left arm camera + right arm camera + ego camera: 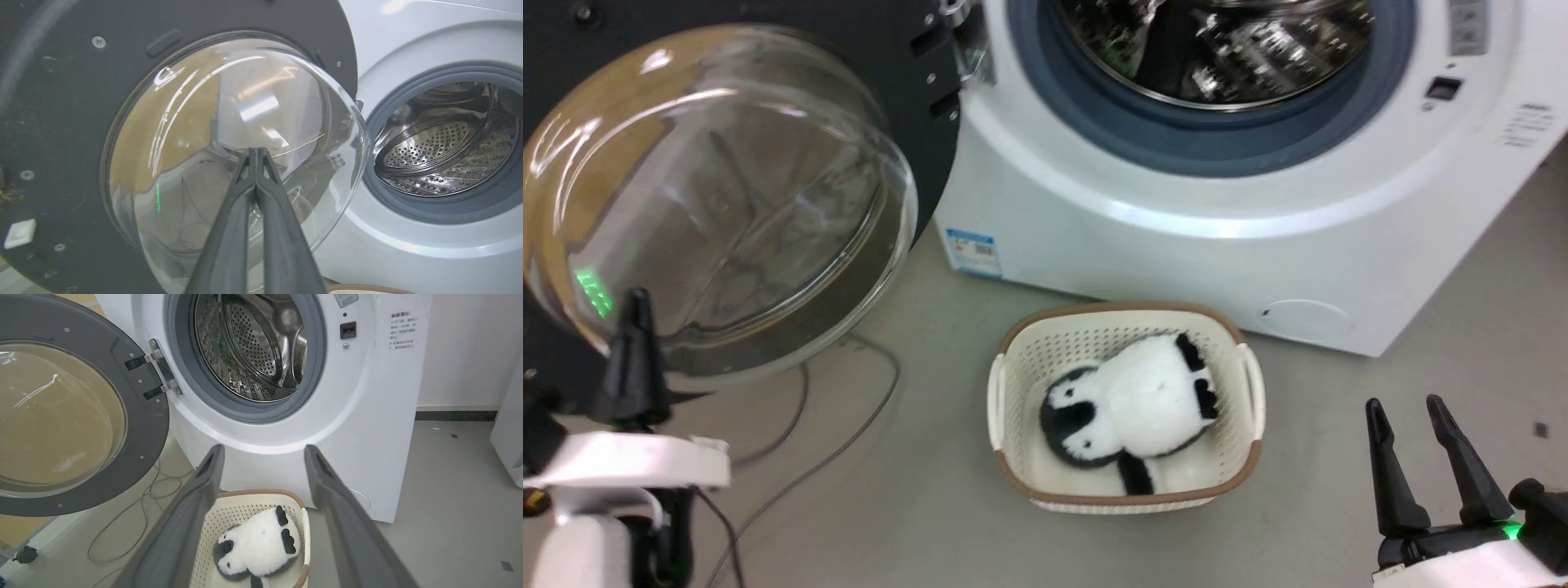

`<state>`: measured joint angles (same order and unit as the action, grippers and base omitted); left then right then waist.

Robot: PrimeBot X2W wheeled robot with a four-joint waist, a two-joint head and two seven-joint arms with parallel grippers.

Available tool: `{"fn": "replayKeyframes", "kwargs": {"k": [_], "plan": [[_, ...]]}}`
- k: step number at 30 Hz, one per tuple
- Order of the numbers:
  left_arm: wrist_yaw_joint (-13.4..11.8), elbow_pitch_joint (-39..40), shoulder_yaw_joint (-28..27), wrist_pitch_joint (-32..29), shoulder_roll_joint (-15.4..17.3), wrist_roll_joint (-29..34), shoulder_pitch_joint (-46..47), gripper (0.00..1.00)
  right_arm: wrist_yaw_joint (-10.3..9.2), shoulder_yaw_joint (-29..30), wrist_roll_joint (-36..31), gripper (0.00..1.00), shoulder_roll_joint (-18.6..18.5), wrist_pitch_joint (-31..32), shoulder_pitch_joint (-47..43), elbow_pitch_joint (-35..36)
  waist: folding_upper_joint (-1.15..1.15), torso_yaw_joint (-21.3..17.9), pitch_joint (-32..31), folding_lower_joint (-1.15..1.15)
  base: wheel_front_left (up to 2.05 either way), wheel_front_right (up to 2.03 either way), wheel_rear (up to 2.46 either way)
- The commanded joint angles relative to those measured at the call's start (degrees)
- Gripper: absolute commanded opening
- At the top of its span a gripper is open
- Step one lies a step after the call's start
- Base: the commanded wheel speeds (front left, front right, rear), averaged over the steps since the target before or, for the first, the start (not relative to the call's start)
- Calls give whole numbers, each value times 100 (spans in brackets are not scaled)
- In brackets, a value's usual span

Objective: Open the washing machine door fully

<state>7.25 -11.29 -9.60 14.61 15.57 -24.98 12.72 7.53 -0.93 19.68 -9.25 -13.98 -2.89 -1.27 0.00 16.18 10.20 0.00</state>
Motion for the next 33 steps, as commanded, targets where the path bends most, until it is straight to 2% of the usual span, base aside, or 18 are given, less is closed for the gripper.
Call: {"fn": "replayKeyframes", "kwargs": {"k": [1,10,19,27,28,29,30,33], "plan": [[23,64,39,-2,-31,-15,-78,0,-4,-7,23,100,-14,-34,80,30,0,-166,-159,0,0,0,0],[-49,786,639,-174,-439,188,-794,0,-4,-196,52,100,-27,-96,-20,350,0,-672,-496,0,0,0,0],[-135,719,983,-66,-792,357,-1442,0,-4,-352,-31,100,42,-100,-326,669,0,-1044,-811,0,0,0,0],[-153,518,1240,20,-992,561,-1799,0,-4,-119,-218,100,218,-101,-596,448,0,-1251,-973,0,0,0,0],[-157,489,1260,25,-1013,587,-1821,12,-4,-71,-258,100,258,-101,-615,420,0,-1270,-984,0,0,0,0],[-182,467,1280,30,-1019,670,-1836,91,-4,-28,-298,100,297,-101,-635,401,0,-1286,-997,0,0,0,0],[-228,476,1277,33,-1025,776,-1838,100,-4,17,-350,100,332,-101,-658,380,0,-1301,-1010,0,0,0,0],[-284,477,1329,36,-1067,981,-1904,100,-4,89,-516,100,405,-101,-707,357,0,-1349,-1027,0,0,0,0]]}}
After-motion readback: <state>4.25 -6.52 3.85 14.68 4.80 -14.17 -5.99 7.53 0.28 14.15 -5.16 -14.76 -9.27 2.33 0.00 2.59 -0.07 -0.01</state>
